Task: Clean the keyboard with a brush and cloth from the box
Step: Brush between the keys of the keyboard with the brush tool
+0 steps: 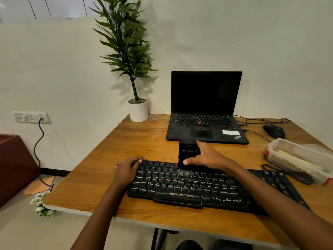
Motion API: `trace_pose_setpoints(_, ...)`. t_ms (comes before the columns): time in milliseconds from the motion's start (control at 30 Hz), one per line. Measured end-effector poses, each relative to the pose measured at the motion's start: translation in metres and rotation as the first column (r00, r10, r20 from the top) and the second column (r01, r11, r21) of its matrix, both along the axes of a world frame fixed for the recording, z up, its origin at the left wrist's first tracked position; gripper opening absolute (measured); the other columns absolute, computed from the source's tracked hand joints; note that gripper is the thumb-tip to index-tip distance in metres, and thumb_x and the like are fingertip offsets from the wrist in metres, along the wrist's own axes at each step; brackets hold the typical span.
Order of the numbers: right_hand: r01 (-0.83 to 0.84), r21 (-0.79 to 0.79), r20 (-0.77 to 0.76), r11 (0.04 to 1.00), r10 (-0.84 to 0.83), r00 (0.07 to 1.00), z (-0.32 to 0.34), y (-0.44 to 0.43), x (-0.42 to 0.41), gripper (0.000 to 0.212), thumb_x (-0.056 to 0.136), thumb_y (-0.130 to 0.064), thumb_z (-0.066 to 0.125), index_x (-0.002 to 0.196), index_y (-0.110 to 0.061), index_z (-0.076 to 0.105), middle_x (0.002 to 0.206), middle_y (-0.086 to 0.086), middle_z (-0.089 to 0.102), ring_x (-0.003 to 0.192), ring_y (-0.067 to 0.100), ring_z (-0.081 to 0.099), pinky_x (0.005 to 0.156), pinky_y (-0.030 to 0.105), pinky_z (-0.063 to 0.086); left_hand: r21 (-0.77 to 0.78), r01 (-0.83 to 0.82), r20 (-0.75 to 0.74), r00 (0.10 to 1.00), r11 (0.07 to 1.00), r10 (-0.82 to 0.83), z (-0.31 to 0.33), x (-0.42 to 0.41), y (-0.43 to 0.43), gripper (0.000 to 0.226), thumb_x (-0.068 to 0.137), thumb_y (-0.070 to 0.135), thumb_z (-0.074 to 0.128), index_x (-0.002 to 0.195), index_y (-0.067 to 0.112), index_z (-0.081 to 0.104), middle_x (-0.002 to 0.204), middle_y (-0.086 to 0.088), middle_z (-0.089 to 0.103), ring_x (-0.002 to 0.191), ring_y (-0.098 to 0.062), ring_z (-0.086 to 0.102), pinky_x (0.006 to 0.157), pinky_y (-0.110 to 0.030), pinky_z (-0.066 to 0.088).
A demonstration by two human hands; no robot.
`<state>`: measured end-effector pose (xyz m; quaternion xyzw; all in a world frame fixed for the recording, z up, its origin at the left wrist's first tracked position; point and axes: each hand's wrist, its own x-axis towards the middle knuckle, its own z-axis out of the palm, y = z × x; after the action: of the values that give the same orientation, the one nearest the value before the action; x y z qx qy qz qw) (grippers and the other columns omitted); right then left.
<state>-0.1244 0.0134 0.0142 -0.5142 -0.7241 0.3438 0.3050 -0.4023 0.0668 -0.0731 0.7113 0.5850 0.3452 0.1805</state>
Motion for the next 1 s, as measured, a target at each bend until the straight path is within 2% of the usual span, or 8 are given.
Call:
trace_pose_setpoints(100, 0.046, 0.089, 0.024, 0.995, -0.048, 0.999, 0.002, 0.0, 0.0, 0.06, 0.075, -0.02, 0.075, 0.127, -0.018, 0.045, 0.117, -0.009, 0.052, 0.107, 0.004, 0.048, 0.075, 0.001, 0.036, 0.004, -0.01, -0.026, 1.0, 1.0, 0.01, 0.003, 0.001, -0.003, 0.023, 0.098, 0.028, 0.048, 0.109, 0.033, 0.066, 0.117, 0.01, 0.065, 0.115, -0.016, 0.052, 0.091, -0.031, 0.016)
trace_pose_setpoints(233, 0.012, 0.0, -0.004, 1.0, -0.012, 1.0, 0.001, -0.001, 0.003, 0.059, 0.075, -0.019, 0.075, 0.124, -0.023, 0.042, 0.114, -0.013, 0.05, 0.109, 0.006, 0.047, 0.079, 0.005, 0.036, -0.002, -0.028, -0.038, 0.999, 1.0, 0.028, 0.007, 0.004, -0.007, 0.024, 0.098, 0.027, 0.047, 0.112, 0.029, 0.066, 0.119, 0.009, 0.065, 0.116, -0.016, 0.051, 0.084, -0.027, 0.01)
trace_pose_setpoints(400, 0.019, 0.01, -0.04, 1.0, -0.019, 0.999, 0.001, -0.003, 0.006, 0.054, 0.076, -0.015, 0.073, 0.119, -0.025, 0.042, 0.107, -0.021, 0.049, 0.098, -0.005, 0.048, 0.07, -0.004, 0.038, -0.008, 0.019, -0.002, 1.0, 1.0, -0.019, 0.001, -0.002, -0.001, 0.022, 0.097, 0.027, 0.049, 0.105, 0.038, 0.066, 0.114, 0.011, 0.066, 0.113, -0.015, 0.054, 0.1, -0.036, 0.022)
trace_pose_setpoints(667, 0.088, 0.034, -0.033, 0.996, -0.086, 0.996, 0.0, 0.001, 0.015, 0.051, 0.075, -0.016, 0.075, 0.116, -0.02, 0.046, 0.111, -0.006, 0.054, 0.11, 0.013, 0.051, 0.086, 0.02, 0.041, -0.028, 0.083, 0.05, 0.995, 0.996, -0.082, -0.001, -0.008, 0.003, 0.039, 0.095, 0.029, 0.052, 0.082, 0.065, 0.058, 0.107, 0.016, 0.067, 0.108, -0.018, 0.058, 0.099, -0.055, 0.037)
trace_pose_setpoints(800, 0.186, 0.108, -0.135, 0.977, -0.171, 0.976, 0.01, -0.005, 0.029, 0.046, 0.073, -0.013, 0.077, 0.109, -0.023, 0.05, 0.103, -0.013, 0.057, 0.097, 0.003, 0.054, 0.08, 0.013, 0.042, -0.112, 0.247, 0.187, 0.956, 0.962, -0.224, 0.043, 0.01, -0.014, 0.023, 0.093, 0.022, 0.056, 0.11, 0.037, 0.06, 0.125, 0.001, 0.058, 0.122, -0.022, 0.05, 0.1, -0.039, 0.04)
trace_pose_setpoints(867, 0.149, 0.05, -0.146, 0.988, -0.14, 0.979, 0.012, -0.009, 0.037, 0.045, 0.071, -0.012, 0.077, 0.103, -0.028, 0.051, 0.101, -0.012, 0.059, 0.096, 0.003, 0.055, 0.081, 0.016, 0.044, -0.19, 0.369, 0.046, 0.929, 0.91, -0.367, 0.074, 0.034, -0.029, 0.059, 0.084, 0.042, 0.066, 0.135, 0.026, 0.044, 0.144, 0.0, 0.043, 0.13, -0.012, 0.036, 0.107, -0.036, 0.028)
trace_pose_setpoints(900, 0.131, 0.029, -0.13, 0.991, -0.126, 0.983, 0.011, -0.009, 0.039, 0.045, 0.071, -0.012, 0.078, 0.102, -0.029, 0.051, 0.101, -0.011, 0.06, 0.096, 0.004, 0.056, 0.082, 0.017, 0.044, -0.27, 0.415, -0.104, 0.885, 0.869, -0.455, 0.086, 0.049, -0.038, 0.083, 0.074, 0.056, 0.066, 0.144, 0.026, 0.032, 0.152, 0.001, 0.032, 0.134, -0.011, 0.027, 0.113, -0.045, 0.014)
trace_pose_setpoints(1000, 0.141, 0.006, -0.126, 0.99, -0.139, 0.982, 0.006, -0.01, 0.04, 0.044, 0.07, -0.012, 0.078, 0.099, -0.031, 0.051, 0.098, -0.013, 0.06, 0.094, 0.003, 0.056, 0.076, 0.014, 0.044, -0.489, 0.435, -0.5, 0.571, 0.756, -0.651, 0.097, 0.091, -0.055, 0.121, 0.066, 0.069, 0.066, 0.149, 0.031, -0.014, 0.159, 0.004, -0.007, 0.145, -0.018, -0.008, 0.098, -0.063, -0.029)
